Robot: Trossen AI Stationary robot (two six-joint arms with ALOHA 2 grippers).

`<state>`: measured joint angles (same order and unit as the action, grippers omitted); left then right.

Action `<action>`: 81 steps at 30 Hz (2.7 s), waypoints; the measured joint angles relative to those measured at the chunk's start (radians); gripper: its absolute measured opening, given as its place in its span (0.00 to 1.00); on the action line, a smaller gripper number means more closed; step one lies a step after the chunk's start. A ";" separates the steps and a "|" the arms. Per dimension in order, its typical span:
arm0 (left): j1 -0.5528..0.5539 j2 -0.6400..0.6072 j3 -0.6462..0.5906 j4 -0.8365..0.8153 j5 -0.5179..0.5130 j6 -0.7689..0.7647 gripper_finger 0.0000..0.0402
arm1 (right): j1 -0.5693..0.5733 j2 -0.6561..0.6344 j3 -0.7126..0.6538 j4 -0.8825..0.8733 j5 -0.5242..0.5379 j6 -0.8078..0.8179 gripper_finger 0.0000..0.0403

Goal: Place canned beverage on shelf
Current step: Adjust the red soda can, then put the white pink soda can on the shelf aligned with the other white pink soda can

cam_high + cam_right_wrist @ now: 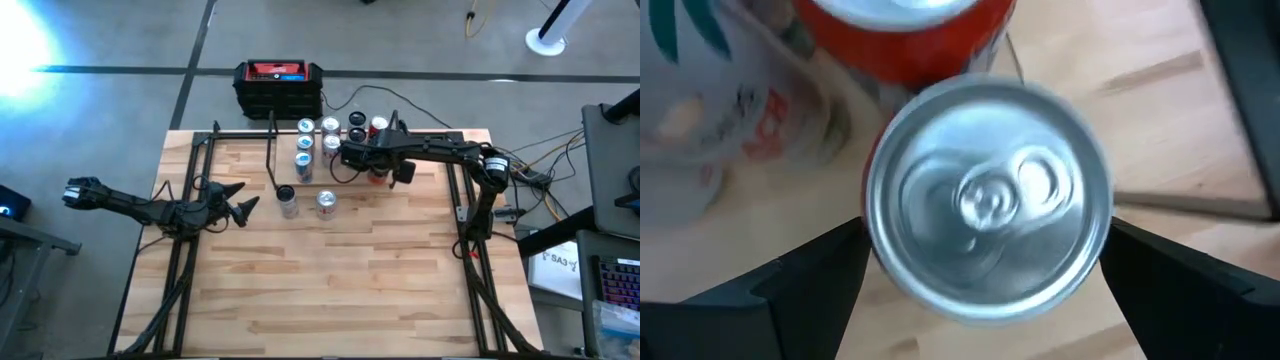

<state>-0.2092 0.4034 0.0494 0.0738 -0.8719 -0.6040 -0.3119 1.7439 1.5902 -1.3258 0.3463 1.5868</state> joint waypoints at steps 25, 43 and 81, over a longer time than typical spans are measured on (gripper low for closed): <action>0.000 0.000 0.000 0.000 0.000 0.000 0.99 | 0.190 -0.003 0.177 0.045 -0.086 -0.168 0.92; 0.000 0.001 0.000 0.000 0.000 0.000 0.99 | 0.341 0.032 0.172 0.294 -0.092 -0.445 0.92; 0.000 0.021 0.000 0.002 0.000 0.000 0.99 | 0.324 0.222 0.171 0.907 -0.084 -1.003 0.92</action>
<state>-0.2096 0.4240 0.0498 0.0756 -0.8719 -0.6041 0.0122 1.9664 1.7611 -0.4190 0.2623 0.5837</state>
